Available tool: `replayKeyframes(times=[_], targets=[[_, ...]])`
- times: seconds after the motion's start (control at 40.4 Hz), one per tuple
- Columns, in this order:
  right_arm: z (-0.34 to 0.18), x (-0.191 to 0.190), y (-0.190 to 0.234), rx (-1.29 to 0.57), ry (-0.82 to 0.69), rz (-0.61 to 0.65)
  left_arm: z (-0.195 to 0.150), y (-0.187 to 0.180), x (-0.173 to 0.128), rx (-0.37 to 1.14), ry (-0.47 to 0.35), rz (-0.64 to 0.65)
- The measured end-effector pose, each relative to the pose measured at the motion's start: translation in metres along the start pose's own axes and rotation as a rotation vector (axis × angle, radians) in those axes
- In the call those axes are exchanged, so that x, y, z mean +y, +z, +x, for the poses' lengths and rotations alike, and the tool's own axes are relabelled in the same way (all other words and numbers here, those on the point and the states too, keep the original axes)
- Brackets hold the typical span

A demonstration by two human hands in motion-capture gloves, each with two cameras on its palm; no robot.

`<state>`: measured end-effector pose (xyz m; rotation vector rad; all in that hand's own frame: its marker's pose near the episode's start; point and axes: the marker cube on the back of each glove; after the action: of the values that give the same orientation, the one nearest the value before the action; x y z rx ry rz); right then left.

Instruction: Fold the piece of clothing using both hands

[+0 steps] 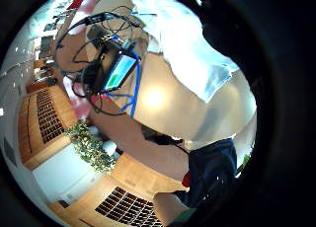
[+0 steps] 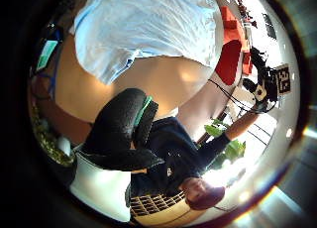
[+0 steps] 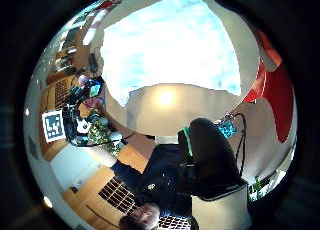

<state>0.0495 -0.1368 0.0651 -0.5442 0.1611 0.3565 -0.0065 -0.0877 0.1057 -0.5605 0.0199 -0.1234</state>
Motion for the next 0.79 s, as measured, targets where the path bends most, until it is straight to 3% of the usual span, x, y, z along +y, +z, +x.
replayKeyframes(times=[0.05, 0.223, 0.297, 0.421, 0.57, 0.669, 0.793], targets=[[0.002, -0.005, 0.004, 0.001, 0.027, -0.036, 0.005, 0.002, 0.004, 0.004, 0.032, 0.050], [0.011, -0.001, 0.017, 0.004, 0.286, -0.249, 0.007, 0.041, -0.018, -0.003, 0.010, -0.039], [0.008, -0.003, 0.016, 0.003, 0.159, -0.159, 0.005, 0.054, -0.027, -0.024, -0.036, -0.057], [-0.004, 0.033, 0.005, -0.014, -0.100, 0.077, 0.006, 0.071, -0.038, -0.038, 0.000, -0.101], [0.002, 0.031, 0.009, -0.027, -0.088, 0.083, 0.009, 0.086, -0.048, -0.025, 0.049, -0.107], [0.007, 0.024, 0.012, -0.025, -0.065, 0.100, 0.010, 0.089, -0.047, -0.022, 0.035, -0.108], [0.007, 0.016, 0.017, -0.031, -0.087, 0.107, 0.009, 0.087, -0.056, -0.025, 0.009, 0.030]])
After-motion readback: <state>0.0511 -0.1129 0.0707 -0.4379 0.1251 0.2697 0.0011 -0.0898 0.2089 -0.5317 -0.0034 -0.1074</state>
